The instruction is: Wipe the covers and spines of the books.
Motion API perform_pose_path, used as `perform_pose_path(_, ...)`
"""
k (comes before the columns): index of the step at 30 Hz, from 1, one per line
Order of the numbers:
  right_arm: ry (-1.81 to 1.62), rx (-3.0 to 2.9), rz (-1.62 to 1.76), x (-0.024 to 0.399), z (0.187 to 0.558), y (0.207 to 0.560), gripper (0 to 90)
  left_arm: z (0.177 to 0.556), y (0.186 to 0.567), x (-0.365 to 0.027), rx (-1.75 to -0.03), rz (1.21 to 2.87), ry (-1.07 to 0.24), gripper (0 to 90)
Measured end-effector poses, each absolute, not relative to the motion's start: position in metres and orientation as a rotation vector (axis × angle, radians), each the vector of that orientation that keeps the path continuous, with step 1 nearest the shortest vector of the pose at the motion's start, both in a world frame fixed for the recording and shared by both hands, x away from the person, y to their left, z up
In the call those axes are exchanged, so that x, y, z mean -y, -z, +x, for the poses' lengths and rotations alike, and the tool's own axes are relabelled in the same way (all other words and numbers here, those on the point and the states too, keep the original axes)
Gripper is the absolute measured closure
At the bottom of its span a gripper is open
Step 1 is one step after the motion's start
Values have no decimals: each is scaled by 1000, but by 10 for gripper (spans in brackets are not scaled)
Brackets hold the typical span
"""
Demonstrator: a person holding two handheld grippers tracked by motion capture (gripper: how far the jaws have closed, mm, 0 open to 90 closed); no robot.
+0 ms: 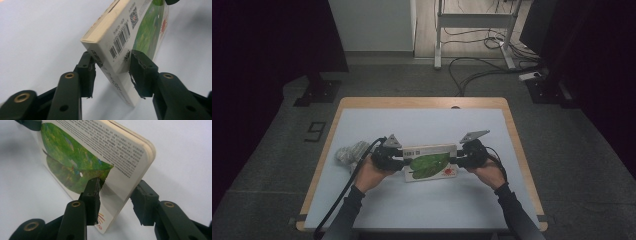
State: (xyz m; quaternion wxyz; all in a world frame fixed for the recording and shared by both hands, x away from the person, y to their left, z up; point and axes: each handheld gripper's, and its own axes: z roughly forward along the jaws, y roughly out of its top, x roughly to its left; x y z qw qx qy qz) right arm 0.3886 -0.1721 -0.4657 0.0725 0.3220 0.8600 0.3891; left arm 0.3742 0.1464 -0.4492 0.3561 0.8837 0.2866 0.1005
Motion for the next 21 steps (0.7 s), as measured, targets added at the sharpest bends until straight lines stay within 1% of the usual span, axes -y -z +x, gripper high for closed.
perform_pose_path(12,-1157,-2553,954,164,393,456,625,385,438,-149,-739,2311,-307,603)
perform_pose_path(21,-1133,-2524,937,156,398,453,627,395,435,-148,-756,2327,-366,597)
